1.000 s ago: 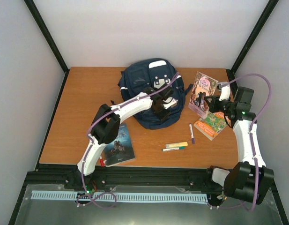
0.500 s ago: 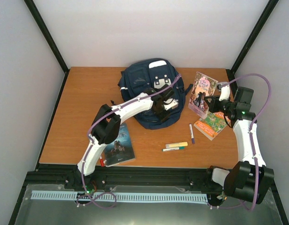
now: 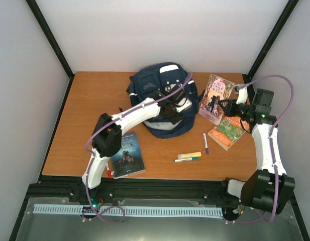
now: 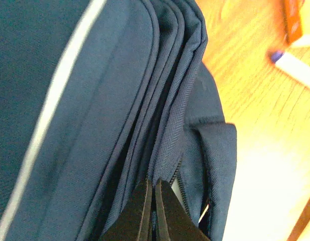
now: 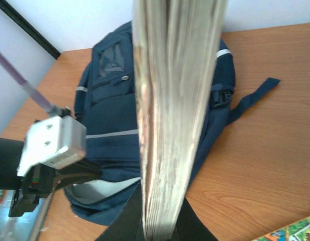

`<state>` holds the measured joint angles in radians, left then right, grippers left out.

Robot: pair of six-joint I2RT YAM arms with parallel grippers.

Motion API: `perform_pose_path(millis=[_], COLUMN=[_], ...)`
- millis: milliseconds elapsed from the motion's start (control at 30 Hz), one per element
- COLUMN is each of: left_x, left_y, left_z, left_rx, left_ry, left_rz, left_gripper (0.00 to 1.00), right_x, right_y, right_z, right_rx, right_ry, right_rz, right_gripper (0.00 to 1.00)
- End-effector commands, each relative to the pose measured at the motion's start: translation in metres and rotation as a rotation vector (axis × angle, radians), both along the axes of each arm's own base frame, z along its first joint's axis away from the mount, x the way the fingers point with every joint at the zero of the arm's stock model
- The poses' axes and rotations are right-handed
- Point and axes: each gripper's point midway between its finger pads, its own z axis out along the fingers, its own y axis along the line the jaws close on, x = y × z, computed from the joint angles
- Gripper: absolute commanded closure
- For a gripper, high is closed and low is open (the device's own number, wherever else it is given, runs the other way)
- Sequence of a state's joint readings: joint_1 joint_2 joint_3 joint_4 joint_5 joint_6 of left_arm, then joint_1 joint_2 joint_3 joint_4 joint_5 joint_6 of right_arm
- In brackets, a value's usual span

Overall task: Pack the student bag
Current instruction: Place the book in the student bag.

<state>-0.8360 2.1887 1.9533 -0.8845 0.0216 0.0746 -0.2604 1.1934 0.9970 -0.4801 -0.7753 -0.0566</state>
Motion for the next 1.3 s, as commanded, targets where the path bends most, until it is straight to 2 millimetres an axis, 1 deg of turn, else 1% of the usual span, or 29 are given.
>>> perform_pose_path(millis=[0,100,200,267,333,433,500,567,633,767,900,1000,1033,1100,1200,1267], left_x=[0.023,0.028,0.032,0.035,0.039,0.044,0.046,0.047,0.048,0.051,0.049,0.044,0.043,0.038,0.028,0.022], left_y=[-0.006,0.002,0.007,0.008,0.009,0.007,0.006,0.006,0.005,0.004,-0.002,-0.005,-0.005,-0.006,-0.007,-0.004], left_z=[0.127,0.161,0.186,0.198,0.209,0.223,0.23,0.233,0.233,0.227,0.224,0.227,0.229,0.231,0.237,0.239], left_rx=[-0.195,-0.229,-0.255,-0.271,-0.287,-0.308,-0.319,-0.322,-0.324,-0.322,-0.346,-0.382,-0.393,-0.409,-0.434,-0.445], left_ry=[-0.294,-0.376,-0.445,-0.478,-0.507,-0.538,-0.552,-0.558,-0.559,-0.556,-0.537,-0.528,-0.527,-0.519,-0.508,-0.508], left_rz=[0.059,0.086,0.11,0.125,0.137,0.145,0.151,0.154,0.156,0.165,0.155,0.136,0.131,0.114,0.07,0.053], left_gripper=[0.99,0.99,0.99,0.99,0.99,0.99,0.99,0.99,0.99,0.99,0.99,0.99,0.99,0.99,0.99,0.99], right_x=[-0.004,-0.011,-0.018,-0.024,-0.029,-0.038,-0.045,-0.053,-0.061,-0.076,-0.087,-0.087,-0.088,-0.087,-0.075,-0.062], right_y=[0.012,0.02,0.028,0.034,0.037,0.039,0.043,0.05,0.062,0.085,0.109,0.13,0.14,0.153,0.165,0.169], right_z=[0.022,0.02,0.016,0.012,0.004,-0.012,-0.019,-0.025,-0.029,-0.044,-0.055,-0.058,-0.058,-0.056,-0.055,-0.054], right_rx=[0.122,0.165,0.229,0.293,0.345,0.364,0.404,0.455,0.484,0.455,0.5,0.517,0.511,0.501,0.479,0.481], right_ry=[0.08,0.178,0.279,0.341,0.396,0.458,0.5,0.551,0.585,0.644,0.692,0.713,0.723,0.727,0.73,0.736], right_rz=[0.058,0.111,0.165,0.184,0.179,0.165,0.173,0.185,0.219,0.268,0.333,0.404,0.442,0.506,0.564,0.585], right_gripper=[0.97,0.97,0.97,0.97,0.97,0.97,0.97,0.97,0.97,0.97,0.97,0.97,0.97,0.97,0.97,0.97])
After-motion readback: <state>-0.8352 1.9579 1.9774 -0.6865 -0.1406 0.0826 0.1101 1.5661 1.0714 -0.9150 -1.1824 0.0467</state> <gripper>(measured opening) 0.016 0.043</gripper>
